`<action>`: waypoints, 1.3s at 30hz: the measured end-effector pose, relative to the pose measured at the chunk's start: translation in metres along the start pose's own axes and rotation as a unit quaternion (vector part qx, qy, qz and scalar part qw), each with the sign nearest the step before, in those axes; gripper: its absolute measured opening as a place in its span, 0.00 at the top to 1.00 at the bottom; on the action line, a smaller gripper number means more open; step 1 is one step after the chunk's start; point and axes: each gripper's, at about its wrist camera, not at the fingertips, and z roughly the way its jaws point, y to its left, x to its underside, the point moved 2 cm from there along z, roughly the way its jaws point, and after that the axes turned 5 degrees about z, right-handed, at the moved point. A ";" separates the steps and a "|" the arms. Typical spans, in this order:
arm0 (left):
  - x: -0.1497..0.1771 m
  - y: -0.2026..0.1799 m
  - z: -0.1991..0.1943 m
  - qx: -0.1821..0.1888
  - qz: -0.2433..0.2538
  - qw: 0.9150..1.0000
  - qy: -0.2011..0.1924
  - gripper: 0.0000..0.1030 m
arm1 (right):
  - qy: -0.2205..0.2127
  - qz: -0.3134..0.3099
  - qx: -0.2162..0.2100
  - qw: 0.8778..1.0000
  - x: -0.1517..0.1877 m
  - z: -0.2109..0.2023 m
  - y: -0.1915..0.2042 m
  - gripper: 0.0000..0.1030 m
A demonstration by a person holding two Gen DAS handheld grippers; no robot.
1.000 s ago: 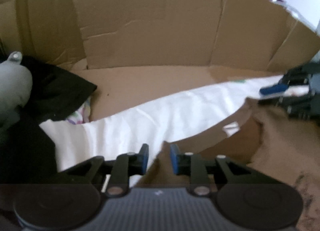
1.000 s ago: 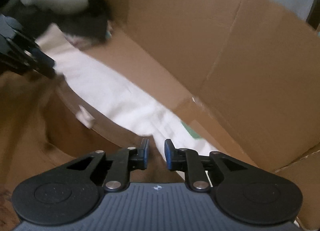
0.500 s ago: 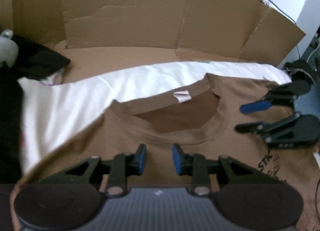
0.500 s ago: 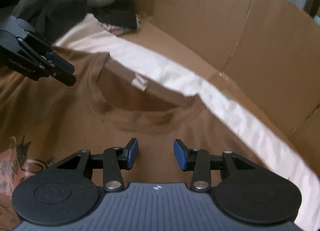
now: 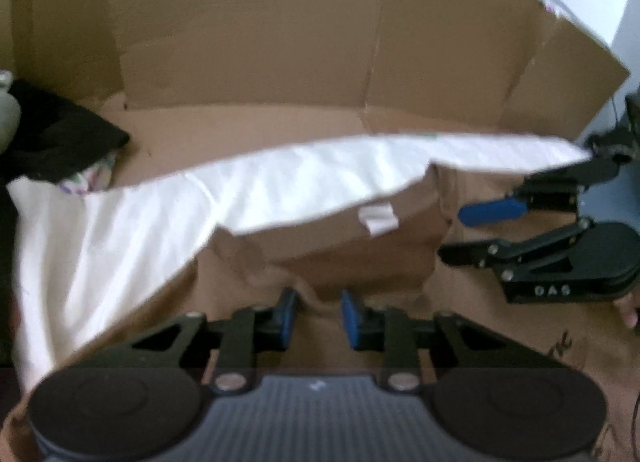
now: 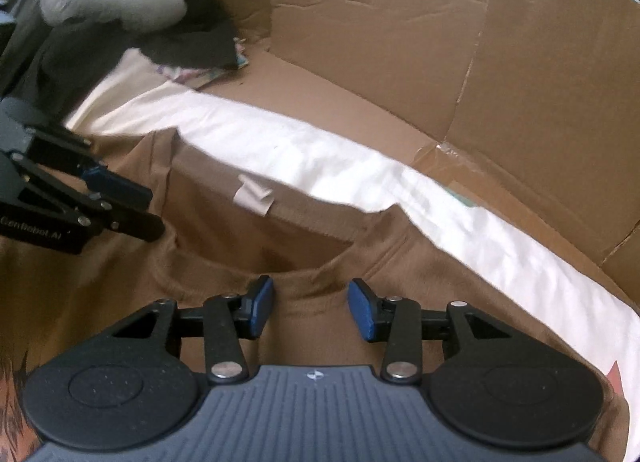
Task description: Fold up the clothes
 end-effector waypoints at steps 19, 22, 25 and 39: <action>0.004 -0.013 0.013 -0.005 0.042 0.998 0.054 0.83 | 0.015 -0.076 -0.041 0.996 0.043 -0.086 -0.014 0.53; 0.000 -0.013 0.014 -0.013 0.033 0.998 0.055 0.89 | 0.008 -0.073 -0.034 0.997 0.053 -0.116 -0.021 0.52; -0.007 -0.016 0.011 -0.022 0.027 0.997 0.062 0.90 | 0.009 -0.048 -0.019 0.999 0.066 -0.139 -0.029 0.52; -0.055 -0.055 -0.047 -0.018 0.017 0.997 0.077 0.77 | -0.004 0.013 0.001 1.000 0.098 -0.214 -0.059 0.52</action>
